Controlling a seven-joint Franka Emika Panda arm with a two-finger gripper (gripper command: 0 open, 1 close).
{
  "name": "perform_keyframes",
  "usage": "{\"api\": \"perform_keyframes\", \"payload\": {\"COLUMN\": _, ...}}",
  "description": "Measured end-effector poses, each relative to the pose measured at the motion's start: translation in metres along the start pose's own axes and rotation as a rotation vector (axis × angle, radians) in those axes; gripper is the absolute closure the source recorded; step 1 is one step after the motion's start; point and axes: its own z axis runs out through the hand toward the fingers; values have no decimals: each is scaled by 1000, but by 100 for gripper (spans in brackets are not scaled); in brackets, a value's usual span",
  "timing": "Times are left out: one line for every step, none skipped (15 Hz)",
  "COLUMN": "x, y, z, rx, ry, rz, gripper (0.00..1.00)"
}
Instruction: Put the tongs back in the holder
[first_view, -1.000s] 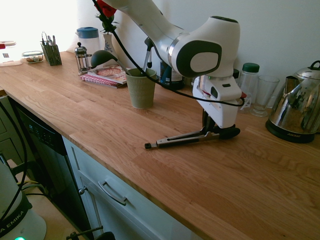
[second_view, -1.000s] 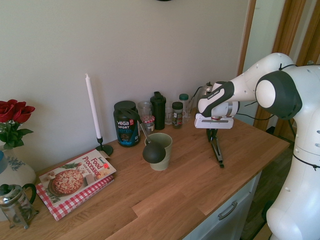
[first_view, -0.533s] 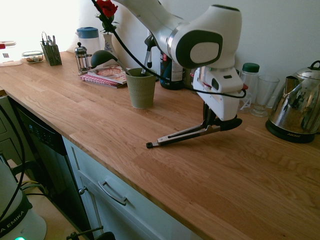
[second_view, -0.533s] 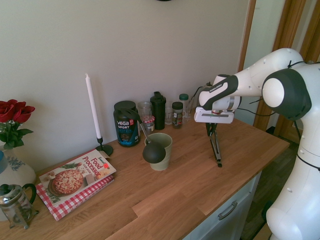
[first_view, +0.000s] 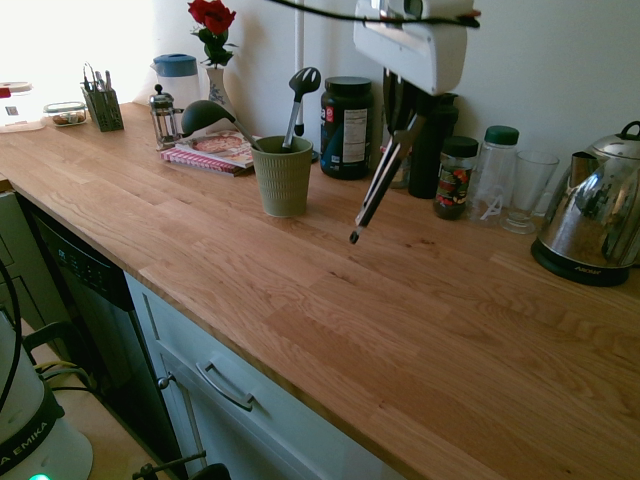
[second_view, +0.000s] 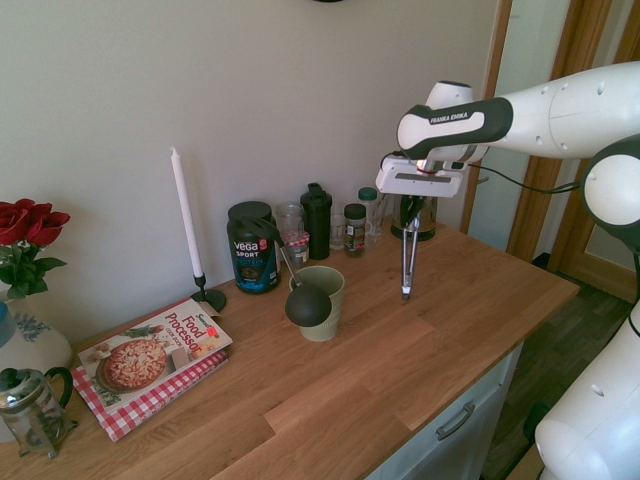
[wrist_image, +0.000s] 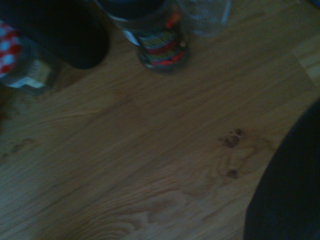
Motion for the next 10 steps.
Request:
{"api": "perform_keyframes", "payload": {"x": -15, "y": -15, "z": -26, "rx": 26, "ry": 12, "rz": -37, "gripper": 100}}
{"api": "perform_keyframes", "payload": {"x": -32, "y": -28, "z": -51, "rx": 48, "ry": 23, "rz": -71, "gripper": 100}}
{"api": "perform_keyframes", "payload": {"x": -53, "y": -40, "z": -76, "rx": 70, "ry": 43, "rz": -106, "gripper": 100}}
{"api": "perform_keyframes", "payload": {"x": -73, "y": -51, "z": -99, "rx": 91, "ry": 67, "rz": -138, "gripper": 100}}
{"api": "perform_keyframes", "payload": {"x": -92, "y": -62, "z": -115, "rx": 103, "ry": 87, "rz": -168, "gripper": 100}}
{"api": "perform_keyframes", "payload": {"x": -112, "y": -72, "z": -127, "rx": 107, "ry": 106, "rz": -200, "gripper": 100}}
{"api": "perform_keyframes", "payload": {"x": -134, "y": -83, "z": -131, "rx": 108, "ry": 115, "rz": -246, "gripper": 100}}
{"api": "perform_keyframes", "payload": {"x": -156, "y": -92, "z": -127, "rx": 100, "ry": 116, "rz": -301, "gripper": 100}}
{"api": "perform_keyframes", "payload": {"x": -177, "y": -101, "z": -120, "rx": 90, "ry": 112, "rz": -349, "gripper": 100}}
{"api": "perform_keyframes", "payload": {"x": -193, "y": -109, "z": -110, "rx": 82, "ry": 103, "rz": -391, "gripper": 100}}
